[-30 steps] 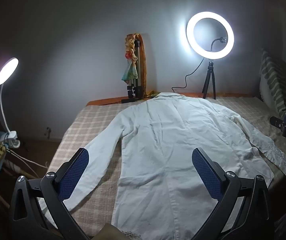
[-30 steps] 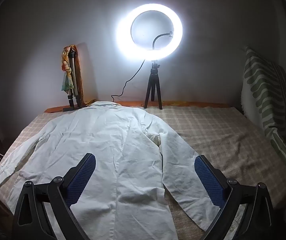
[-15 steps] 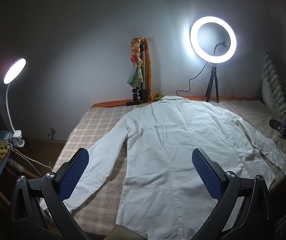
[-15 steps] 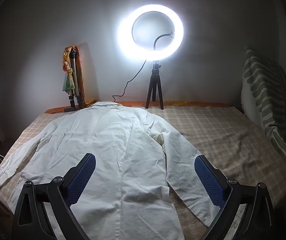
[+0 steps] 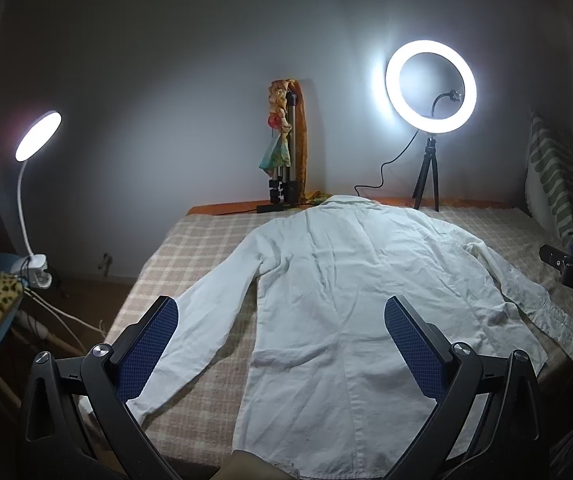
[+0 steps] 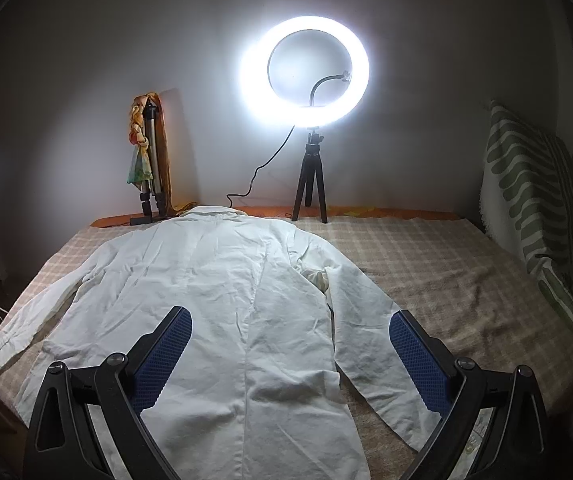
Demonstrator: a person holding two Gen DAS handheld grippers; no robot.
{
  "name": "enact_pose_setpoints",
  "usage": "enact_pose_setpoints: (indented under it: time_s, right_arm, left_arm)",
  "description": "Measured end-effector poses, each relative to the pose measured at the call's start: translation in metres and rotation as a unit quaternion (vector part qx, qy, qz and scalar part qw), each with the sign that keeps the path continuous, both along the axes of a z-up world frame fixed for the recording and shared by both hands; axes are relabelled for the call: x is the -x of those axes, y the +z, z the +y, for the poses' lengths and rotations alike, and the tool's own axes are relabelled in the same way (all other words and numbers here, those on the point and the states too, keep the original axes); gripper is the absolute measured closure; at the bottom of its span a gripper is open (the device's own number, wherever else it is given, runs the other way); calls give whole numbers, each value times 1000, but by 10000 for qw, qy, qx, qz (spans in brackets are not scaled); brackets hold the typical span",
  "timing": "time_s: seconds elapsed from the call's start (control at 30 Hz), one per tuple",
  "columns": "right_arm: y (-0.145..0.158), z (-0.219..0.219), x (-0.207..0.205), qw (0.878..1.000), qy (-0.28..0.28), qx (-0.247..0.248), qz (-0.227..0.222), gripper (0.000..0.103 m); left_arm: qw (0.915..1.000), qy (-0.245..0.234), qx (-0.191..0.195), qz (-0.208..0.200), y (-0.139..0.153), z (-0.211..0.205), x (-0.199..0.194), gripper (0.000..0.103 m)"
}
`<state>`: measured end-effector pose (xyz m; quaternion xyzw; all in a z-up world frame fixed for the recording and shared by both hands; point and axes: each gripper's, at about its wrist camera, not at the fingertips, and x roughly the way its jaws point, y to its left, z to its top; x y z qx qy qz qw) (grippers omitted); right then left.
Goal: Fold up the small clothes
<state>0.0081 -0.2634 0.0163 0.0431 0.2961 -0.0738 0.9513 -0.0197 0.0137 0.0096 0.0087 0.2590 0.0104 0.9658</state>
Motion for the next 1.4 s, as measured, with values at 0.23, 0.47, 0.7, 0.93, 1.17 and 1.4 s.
enact_pose_setpoints:
  time_s: [0.23,0.47,0.7,0.93,1.17,1.4]
  right_arm:
    - [1,0,1,10000,0,-20,-11,2]
    - [3,1,1,10000,-13,-3,-20,2]
    - [3,2,2,10000,-7,10,-79,2]
    - [3,2,2,10000,-2,10,-86,2]
    - [3,2,2,10000,-6,9,-92,2]
    - [3,3,2,9999,-1,19,-106,2]
  left_arm:
    - [10000,-5,3,-3,0,-2,2,0]
    - [10000,-5,3,8,0,-2,3,0]
    - [10000,1,11,-4,-3,-4,5,0]
    - [10000,-4,19,5,-4,-6,5,1]
    - [10000,-4,34,27,-7,-6,5,0]
    - [10000,40,48,34,-10,-10,10,1]
